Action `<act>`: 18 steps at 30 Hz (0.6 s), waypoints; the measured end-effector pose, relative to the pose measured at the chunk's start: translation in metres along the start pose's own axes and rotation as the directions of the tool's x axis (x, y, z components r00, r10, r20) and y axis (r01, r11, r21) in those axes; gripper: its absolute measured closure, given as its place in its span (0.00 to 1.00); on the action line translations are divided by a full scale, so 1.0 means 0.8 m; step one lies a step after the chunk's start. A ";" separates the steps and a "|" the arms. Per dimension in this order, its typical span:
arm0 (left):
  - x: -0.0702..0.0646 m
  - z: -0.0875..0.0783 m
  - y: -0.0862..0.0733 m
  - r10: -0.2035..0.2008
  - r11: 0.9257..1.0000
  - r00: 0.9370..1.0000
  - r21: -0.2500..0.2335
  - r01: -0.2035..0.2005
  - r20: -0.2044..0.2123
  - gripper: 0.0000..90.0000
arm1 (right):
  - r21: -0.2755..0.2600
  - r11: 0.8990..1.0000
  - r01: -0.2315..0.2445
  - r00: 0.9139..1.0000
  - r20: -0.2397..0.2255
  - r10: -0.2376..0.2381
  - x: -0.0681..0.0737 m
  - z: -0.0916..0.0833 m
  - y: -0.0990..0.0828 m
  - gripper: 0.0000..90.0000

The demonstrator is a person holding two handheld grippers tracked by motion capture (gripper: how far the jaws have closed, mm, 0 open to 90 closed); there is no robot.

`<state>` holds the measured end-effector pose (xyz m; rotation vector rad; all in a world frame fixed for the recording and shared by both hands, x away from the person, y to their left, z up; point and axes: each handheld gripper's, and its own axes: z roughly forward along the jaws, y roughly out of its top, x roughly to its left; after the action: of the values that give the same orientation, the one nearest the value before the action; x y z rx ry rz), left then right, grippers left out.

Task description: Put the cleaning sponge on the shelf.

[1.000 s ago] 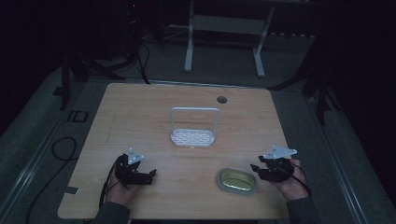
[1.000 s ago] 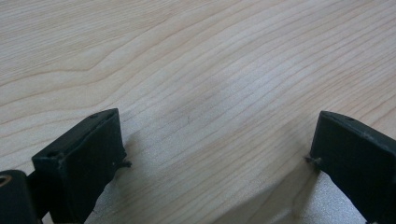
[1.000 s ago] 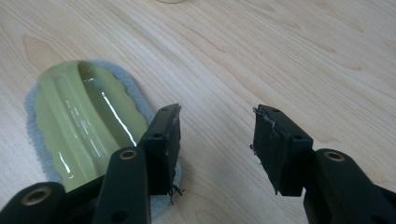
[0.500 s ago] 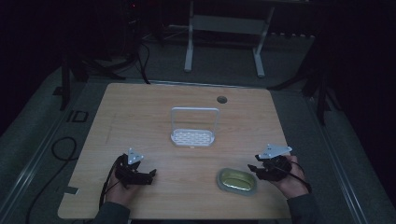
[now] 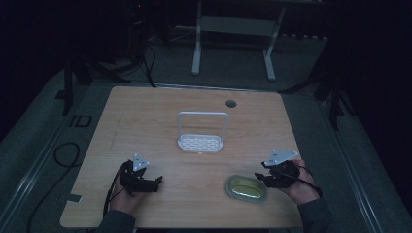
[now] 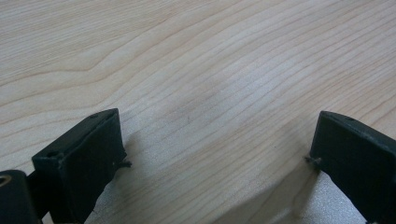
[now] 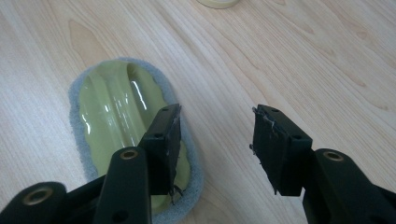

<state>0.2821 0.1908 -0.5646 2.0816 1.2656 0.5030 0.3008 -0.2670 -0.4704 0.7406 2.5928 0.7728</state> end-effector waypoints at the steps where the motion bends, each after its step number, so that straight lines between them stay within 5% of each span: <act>1: 0.000 0.000 0.000 0.000 1.000 1.000 0.000 0.000 0.000 0.03 | 0.000 1.000 0.005 1.000 -0.002 -0.005 0.000 0.000 0.001 0.57; 18: 0.000 0.000 0.000 0.000 1.000 1.000 0.000 0.000 0.000 0.03 | 0.029 0.998 0.051 0.997 -0.057 -0.049 0.004 0.000 0.012 0.62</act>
<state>0.2821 0.1908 -0.5646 2.0815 1.2657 0.5029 0.3020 -0.2581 -0.4654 0.6690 2.6682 0.7510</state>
